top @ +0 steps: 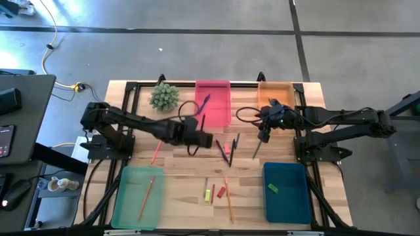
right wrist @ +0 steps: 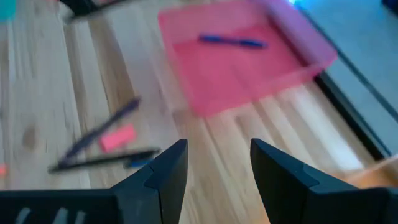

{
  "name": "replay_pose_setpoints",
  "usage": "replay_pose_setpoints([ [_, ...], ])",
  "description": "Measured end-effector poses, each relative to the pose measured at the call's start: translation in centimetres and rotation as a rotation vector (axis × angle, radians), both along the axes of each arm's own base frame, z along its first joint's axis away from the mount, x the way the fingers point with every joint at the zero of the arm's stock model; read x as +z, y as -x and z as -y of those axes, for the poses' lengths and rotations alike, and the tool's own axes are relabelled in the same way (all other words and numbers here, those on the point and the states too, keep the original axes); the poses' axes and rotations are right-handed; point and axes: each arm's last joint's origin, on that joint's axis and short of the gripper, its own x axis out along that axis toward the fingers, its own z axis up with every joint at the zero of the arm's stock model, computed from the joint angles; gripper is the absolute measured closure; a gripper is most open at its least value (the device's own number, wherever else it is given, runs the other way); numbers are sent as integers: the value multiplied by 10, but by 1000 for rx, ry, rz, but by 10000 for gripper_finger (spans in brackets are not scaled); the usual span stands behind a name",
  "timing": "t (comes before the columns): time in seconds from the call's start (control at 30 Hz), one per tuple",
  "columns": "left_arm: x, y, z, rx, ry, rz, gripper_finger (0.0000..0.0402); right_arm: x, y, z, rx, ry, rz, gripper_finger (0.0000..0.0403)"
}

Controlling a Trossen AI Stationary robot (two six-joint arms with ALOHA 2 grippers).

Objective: Sort crayons/erasers/pens/pencils in bins
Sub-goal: Put the left black pen into the red bin

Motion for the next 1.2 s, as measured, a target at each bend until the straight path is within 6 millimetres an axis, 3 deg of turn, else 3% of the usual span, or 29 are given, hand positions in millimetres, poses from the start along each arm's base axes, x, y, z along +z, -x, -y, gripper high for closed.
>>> replay_pose_setpoints([
  [0.37,13,8,-92,-155,-149,-129,378,18,-11,4,-133,32,241,238],
  [0.63,-5,12,-148,-218,-118,-114,378,20,-8,17,-388,-14,342,238],
  [0.9,-29,6,-170,-290,-91,-97,378,13,-10,28,-565,-192,420,238],
  [1.2,-49,5,-179,-347,-50,-139,378,-13,-29,28,-624,-354,329,238],
])
